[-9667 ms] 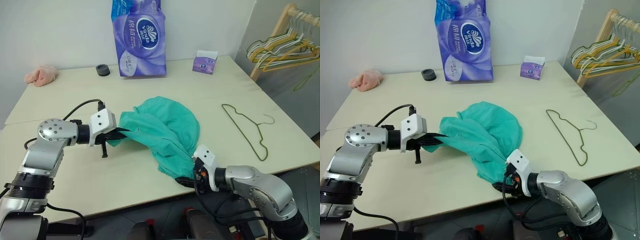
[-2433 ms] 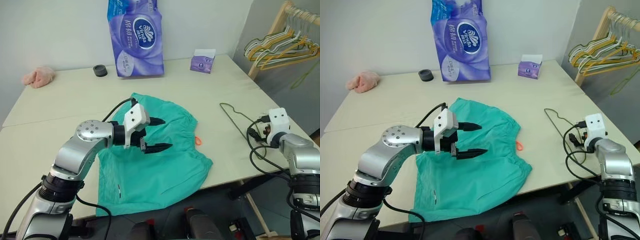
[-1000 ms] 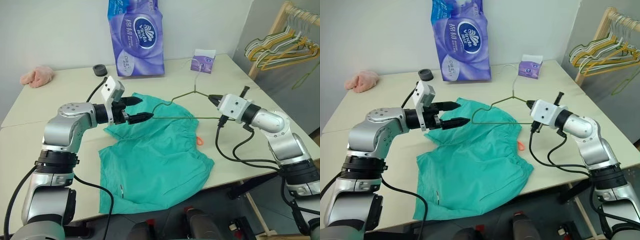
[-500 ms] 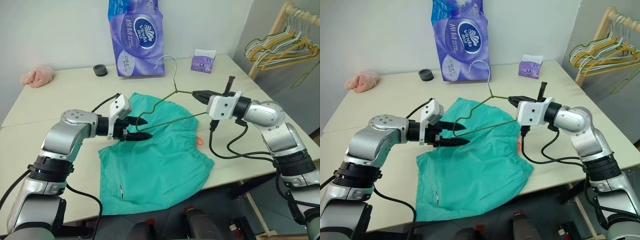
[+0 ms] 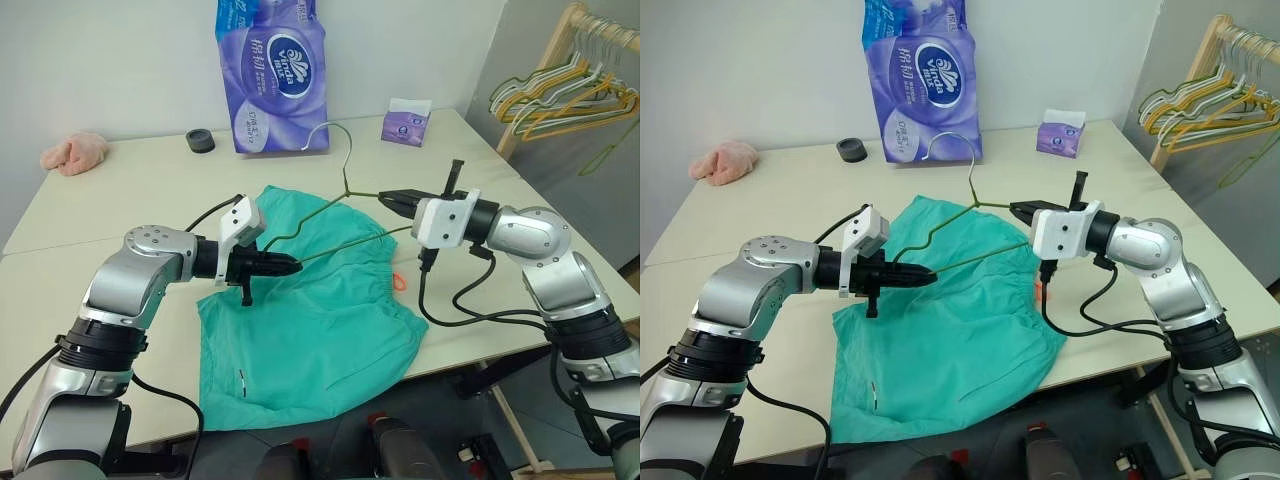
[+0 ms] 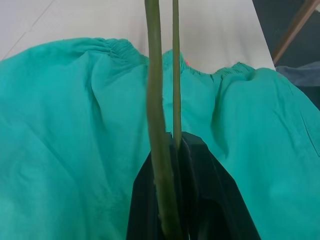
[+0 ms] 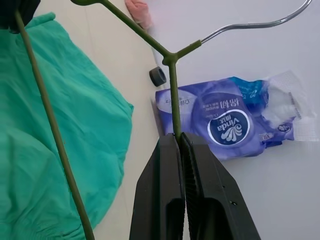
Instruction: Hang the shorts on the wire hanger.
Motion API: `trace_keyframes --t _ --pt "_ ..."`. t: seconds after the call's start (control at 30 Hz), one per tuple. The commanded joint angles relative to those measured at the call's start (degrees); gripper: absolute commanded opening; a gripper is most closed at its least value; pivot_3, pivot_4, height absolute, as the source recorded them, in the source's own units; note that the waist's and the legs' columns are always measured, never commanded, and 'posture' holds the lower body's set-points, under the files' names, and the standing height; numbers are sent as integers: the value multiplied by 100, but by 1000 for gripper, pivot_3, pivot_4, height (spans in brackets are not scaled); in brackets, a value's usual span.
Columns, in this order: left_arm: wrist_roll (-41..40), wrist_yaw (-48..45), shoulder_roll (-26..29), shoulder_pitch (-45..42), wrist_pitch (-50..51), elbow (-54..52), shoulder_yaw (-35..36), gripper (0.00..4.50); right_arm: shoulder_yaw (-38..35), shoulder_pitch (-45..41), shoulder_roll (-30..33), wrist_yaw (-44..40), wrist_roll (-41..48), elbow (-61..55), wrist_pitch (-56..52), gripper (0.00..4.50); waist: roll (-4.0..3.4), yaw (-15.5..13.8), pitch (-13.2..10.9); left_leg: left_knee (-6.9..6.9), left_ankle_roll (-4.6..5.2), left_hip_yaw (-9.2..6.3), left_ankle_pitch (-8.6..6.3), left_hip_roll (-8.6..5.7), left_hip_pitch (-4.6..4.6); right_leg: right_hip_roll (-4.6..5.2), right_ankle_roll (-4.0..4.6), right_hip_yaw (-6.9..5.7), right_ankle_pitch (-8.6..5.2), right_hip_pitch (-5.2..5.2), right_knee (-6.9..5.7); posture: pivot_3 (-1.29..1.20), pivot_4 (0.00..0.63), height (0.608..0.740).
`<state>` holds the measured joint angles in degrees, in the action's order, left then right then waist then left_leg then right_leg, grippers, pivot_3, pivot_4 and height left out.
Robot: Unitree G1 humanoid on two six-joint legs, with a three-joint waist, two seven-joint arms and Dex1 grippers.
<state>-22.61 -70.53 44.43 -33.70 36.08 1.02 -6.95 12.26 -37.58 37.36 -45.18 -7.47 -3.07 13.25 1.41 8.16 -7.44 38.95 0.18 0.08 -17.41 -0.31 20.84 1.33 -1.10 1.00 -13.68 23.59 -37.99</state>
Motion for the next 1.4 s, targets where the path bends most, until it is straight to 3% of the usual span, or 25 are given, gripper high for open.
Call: trace_keyframes --t 0.03,0.17,0.37,0.5,0.73,0.83,1.2,1.4 --pt "-100 -8 52 -60 -14 -261 156 0 -107 46 0 -173 294 -401 -7 1019 0 -1 0 0 0 0 0 0 0 0 0 0 0 0 0 -202 98 740" --pt "-141 -35 124 -29 40 -472 187 0 -353 187 191 -472 732 -638 -596 2326 0 -2 0 0 0 0 0 1 -1 0 0 0 0 0 -2 -201 100 740" --pt "314 -23 359 37 -501 -542 5 0 -698 301 869 -1151 1470 -877 -2386 4331 -1 -19 -1 1 1 0 0 -1 -1 3 0 -1 0 -1 0 -207 104 740" --pt "534 -44 419 33 -798 -589 -66 0 -564 372 1184 -1507 1666 -1005 -3344 4331 -2 -20 -1 1 1 -3 0 0 -1 2 2 -5 -2 -1 0 -204 104 740" --pt "790 -224 548 41 -1121 -782 -206 0 -17 -10 955 -1728 1590 -740 -4282 4331 -5 13 -3 1 1 2 -1 2 -3 -4 1 -1 -3 0 -1 -196 103 740" --pt "861 -274 586 88 -1211 -860 -265 0 188 -252 835 -1889 1656 -648 -4698 3753 -6 -5 -4 0 1 0 0 2 -2 -4 0 -3 -4 1 -2 -189 101 740" --pt "874 -300 542 120 -1197 -958 -262 0 496 -178 718 -2204 1857 -793 -5345 45 -6 -24 -4 1 2 -2 -1 0 4 0 1 -6 -3 1 4 -185 98 740" --pt "930 -303 488 86 -1272 -860 -275 0 438 -142 687 -2174 1914 -877 -5455 45 -7 -12 -4 1 1 -2 -1 1 2 -1 -1 -5 -4 2 -1 -192 94 740"
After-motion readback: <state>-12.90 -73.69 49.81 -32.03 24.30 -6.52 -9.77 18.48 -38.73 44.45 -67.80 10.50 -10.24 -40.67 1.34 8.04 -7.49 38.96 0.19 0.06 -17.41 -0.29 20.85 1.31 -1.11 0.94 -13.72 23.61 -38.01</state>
